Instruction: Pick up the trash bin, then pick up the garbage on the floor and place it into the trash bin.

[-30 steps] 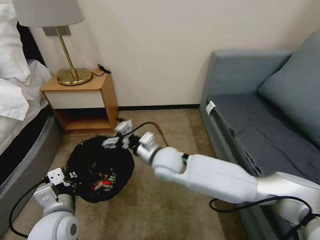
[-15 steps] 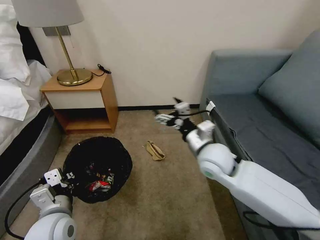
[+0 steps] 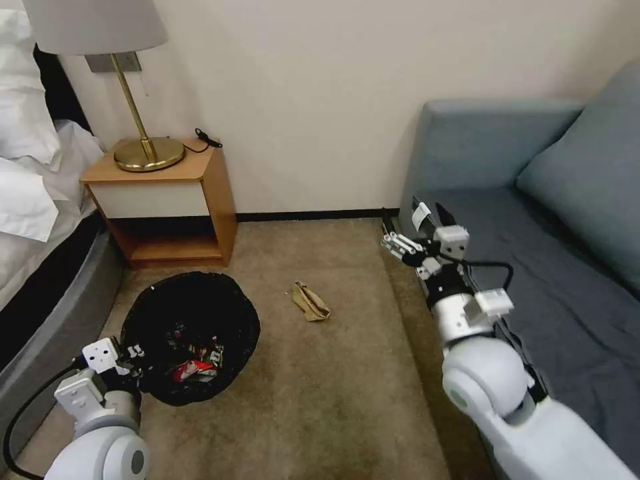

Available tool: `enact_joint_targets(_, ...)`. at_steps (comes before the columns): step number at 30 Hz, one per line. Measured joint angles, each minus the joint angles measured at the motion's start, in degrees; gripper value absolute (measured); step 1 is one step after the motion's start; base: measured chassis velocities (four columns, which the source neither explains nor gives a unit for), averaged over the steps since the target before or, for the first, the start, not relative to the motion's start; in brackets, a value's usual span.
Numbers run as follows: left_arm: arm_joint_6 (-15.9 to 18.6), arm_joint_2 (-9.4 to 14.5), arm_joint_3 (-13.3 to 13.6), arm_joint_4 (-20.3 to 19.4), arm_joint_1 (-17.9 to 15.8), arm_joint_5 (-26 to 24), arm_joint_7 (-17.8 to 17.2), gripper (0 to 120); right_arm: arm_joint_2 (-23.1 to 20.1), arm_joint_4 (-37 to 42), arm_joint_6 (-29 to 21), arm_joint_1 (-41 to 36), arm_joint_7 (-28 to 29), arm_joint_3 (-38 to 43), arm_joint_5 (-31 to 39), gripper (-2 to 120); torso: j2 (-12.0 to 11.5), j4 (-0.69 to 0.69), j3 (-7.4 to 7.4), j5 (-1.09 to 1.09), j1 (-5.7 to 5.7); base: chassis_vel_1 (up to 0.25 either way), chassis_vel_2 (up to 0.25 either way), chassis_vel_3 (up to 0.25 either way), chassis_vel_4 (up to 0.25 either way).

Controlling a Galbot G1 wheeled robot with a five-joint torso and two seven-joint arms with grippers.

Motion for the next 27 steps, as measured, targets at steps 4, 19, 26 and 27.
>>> enact_joint_targets(4, 0.09, -0.04, -0.03, -0.31, 0.02, -0.08, 0.00, 3, 3.86, 0.66, 0.68, -3.88, -0.25, -0.31, -3.28, 100, 0.00, 0.00, 0.00, -0.01, 0.00, 0.000, 0.000, 0.000, 0.000)
enact_joint_targets(19, 0.20, -0.79, 0.12, -0.89, 0.17, -0.05, 0.00, 3, 5.89, -0.45, 2.99, -6.75, -4.11, -0.68, -7.45, 100, 0.00, 0.00, 0.00, 0.00, 0.00, 0.000, 0.000, 0.000, 0.000)
enact_joint_targets(26, 0.20, -0.87, -0.10, -0.90, 0.07, -0.05, 0.00, 3, 5.22, -1.26, 3.43, -5.81, -4.50, -1.09, -7.19, 100, 0.01, 0.00, 0.00, 0.00, 0.00, -0.010, 0.009, 0.007, -0.006)
enact_joint_targets(27, 0.19, -0.90, -0.12, -0.89, 0.07, -0.05, 0.00, 3, 5.17, -1.31, 3.45, -5.73, -4.50, -1.09, -7.13, 100, 0.00, 0.01, 0.00, 0.00, 0.00, -0.069, 0.064, 0.083, -0.073)
